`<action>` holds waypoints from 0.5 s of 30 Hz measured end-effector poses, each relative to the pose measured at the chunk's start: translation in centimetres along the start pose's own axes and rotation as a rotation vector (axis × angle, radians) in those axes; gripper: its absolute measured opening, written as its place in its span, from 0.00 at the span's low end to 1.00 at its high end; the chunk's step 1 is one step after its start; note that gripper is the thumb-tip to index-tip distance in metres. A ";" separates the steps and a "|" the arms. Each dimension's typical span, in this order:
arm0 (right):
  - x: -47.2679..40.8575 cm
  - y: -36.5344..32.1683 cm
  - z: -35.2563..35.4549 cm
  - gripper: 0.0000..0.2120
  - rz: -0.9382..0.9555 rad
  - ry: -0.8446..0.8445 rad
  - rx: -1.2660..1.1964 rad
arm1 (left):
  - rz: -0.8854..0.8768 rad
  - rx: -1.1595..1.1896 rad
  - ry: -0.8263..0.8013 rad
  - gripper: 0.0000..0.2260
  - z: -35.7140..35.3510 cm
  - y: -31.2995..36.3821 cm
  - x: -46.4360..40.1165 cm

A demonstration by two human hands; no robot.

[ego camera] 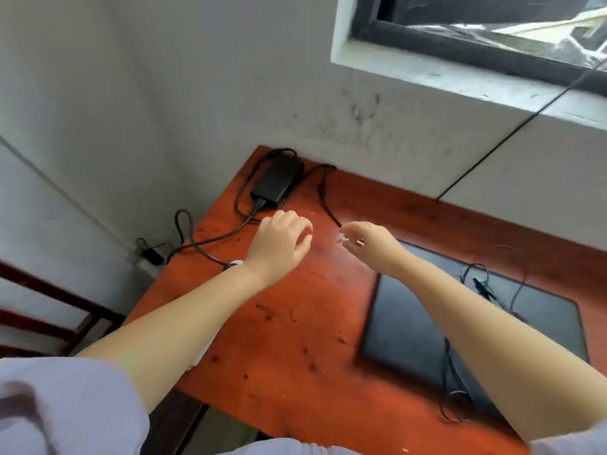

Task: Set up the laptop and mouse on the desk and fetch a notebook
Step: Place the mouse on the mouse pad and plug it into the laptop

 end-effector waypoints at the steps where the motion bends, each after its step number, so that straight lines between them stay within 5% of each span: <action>1: 1.8 1.5 0.7 0.14 -0.077 0.027 -0.011 | -0.062 0.005 -0.048 0.08 -1.4 1.5 -0.8; 6: 12.4 7.9 2.1 0.13 -0.397 0.147 -0.080 | -0.347 -0.011 -0.293 0.11 -8.8 9.1 -1.6; 11: 21.5 11.7 1.7 0.11 -0.627 0.467 -0.058 | -0.501 -0.016 -0.467 0.11 -14.3 15.7 -1.6; 13: 23.8 13.0 1.7 0.11 -0.684 0.550 -0.039 | -0.461 -0.024 -0.475 0.10 -15.9 18.5 -2.1; 15: 24.7 14.1 1.4 0.14 -0.743 0.520 -0.044 | -0.230 -0.006 -0.461 0.11 -17.5 20.4 -3.3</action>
Point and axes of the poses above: each hand's wrist, its own x-axis away from the middle knuckle, its own z-axis out of the back of the hand, y = z × x, the point moved 1 cm from there along -x, towards the middle knuckle, and after that the axes turned 9 degrees about z, right-handed, at the moved point
